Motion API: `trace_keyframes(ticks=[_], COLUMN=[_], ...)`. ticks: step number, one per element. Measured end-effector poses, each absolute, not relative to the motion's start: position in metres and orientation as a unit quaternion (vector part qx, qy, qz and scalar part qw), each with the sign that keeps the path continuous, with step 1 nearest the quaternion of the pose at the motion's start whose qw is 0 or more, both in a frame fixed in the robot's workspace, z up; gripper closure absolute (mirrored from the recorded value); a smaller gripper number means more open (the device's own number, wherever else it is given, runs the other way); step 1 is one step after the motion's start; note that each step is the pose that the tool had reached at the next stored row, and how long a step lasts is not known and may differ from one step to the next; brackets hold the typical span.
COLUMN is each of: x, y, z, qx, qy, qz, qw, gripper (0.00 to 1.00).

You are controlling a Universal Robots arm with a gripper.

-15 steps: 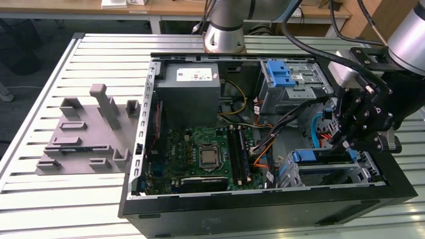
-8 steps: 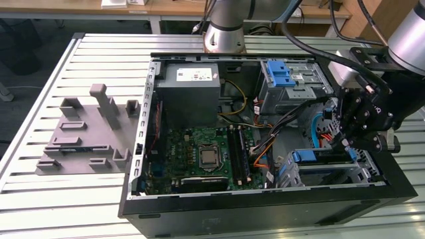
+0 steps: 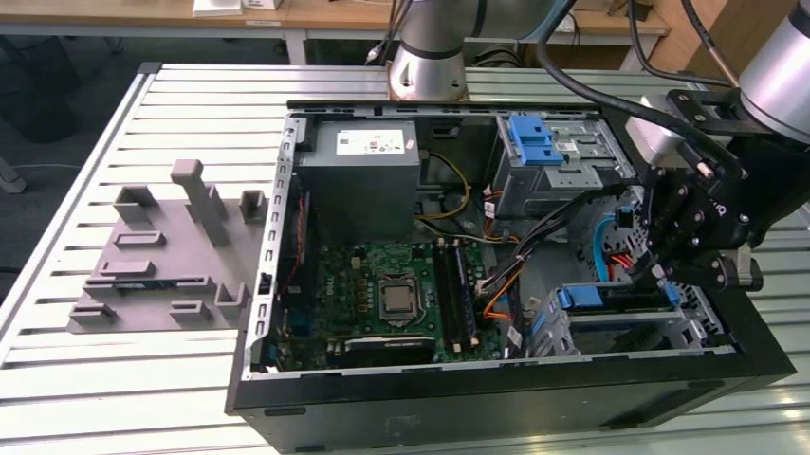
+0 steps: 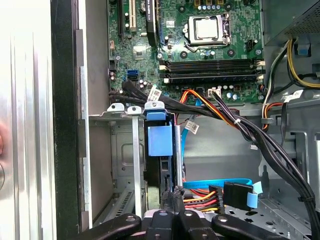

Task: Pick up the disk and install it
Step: 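Insert the first disk wire, then insert the second disk wire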

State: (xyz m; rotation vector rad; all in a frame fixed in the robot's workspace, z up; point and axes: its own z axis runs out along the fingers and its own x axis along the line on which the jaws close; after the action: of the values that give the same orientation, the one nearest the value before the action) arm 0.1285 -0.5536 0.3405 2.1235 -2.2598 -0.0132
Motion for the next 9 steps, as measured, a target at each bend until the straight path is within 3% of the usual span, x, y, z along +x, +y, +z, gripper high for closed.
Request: trace_keyframes(ticks=[9], x=[0.1285], y=[-0.5536], z=[0.341], qx=[0.685], qy=[-0.729], qz=[-0.004], qw=[0.02], gripper=[0.89])
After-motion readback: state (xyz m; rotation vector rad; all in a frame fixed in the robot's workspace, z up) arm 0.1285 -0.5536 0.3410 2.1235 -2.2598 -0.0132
